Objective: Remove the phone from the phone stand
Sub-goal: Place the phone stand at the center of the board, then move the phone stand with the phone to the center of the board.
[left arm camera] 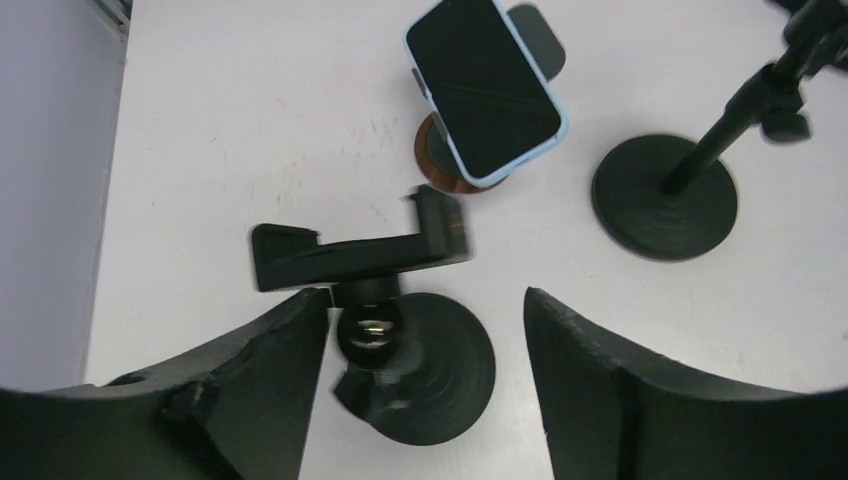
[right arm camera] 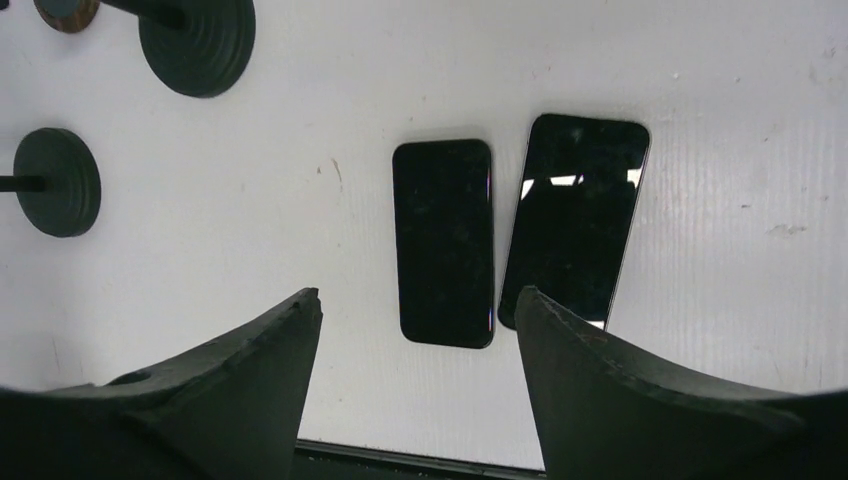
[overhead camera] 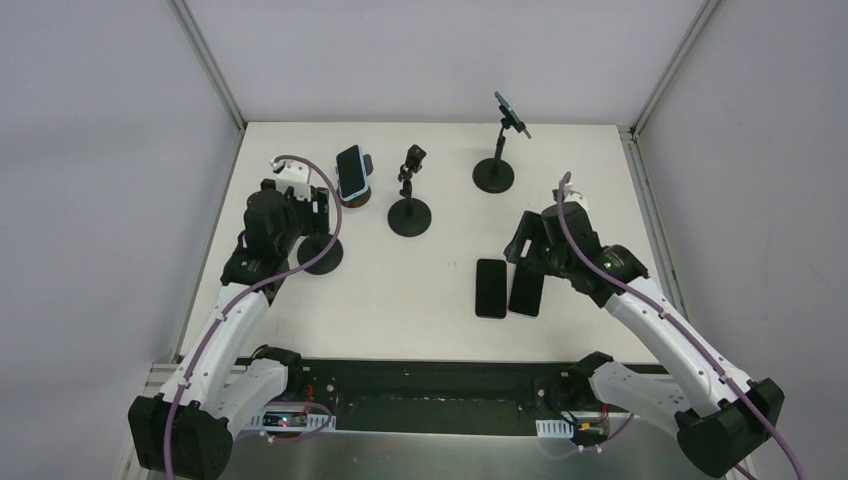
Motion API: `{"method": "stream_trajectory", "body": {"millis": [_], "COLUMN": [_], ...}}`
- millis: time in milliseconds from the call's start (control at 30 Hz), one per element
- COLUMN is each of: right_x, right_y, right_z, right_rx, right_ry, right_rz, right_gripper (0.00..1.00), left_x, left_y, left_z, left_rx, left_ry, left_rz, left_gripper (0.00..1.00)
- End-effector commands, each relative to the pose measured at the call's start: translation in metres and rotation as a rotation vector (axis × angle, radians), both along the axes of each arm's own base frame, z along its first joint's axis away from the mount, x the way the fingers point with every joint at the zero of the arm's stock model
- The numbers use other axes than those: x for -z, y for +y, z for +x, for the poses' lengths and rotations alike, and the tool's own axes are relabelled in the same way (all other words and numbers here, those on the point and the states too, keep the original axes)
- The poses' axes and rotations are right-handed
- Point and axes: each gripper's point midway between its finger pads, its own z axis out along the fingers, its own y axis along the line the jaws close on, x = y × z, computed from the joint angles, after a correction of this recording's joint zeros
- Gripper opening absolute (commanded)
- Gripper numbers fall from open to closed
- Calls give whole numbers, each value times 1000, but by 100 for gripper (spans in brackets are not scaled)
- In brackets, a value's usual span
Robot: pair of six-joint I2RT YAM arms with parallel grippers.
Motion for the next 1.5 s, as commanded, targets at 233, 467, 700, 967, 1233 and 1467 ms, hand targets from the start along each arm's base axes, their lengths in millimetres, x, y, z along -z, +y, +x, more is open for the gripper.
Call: {"method": "stream_trajectory", "body": {"millis": [233, 467, 700, 967, 1233, 1467], "right_x": [-71, -98, -114, -131, -139, -139], "right_y": [-12, -17, -18, 1, 20, 23], "right_z": [48, 77, 118, 176, 235, 269], "right_rx": [73, 139, 202, 180, 39, -207], "right_ry": [-251, -294, -345, -518, -616, -710], "right_rz": [-30, -5, 124, 191, 40, -303], "right_gripper": [74, 74, 73, 71, 70, 69], "left_x": [-48, -57, -42, -4, 24, 32], "left_y": [17, 34, 36, 9, -6, -6], "left_z": [-16, -48, -83, -108, -115, -117], "left_rx": [-122, -211, -228, -80, -23, -17], "left_ry": [-142, -130, -73, 4, 70, 73], "left_rz": [-91, -116, -174, -244, -301, -297], "left_gripper": [99, 99, 99, 99, 95, 96]}}
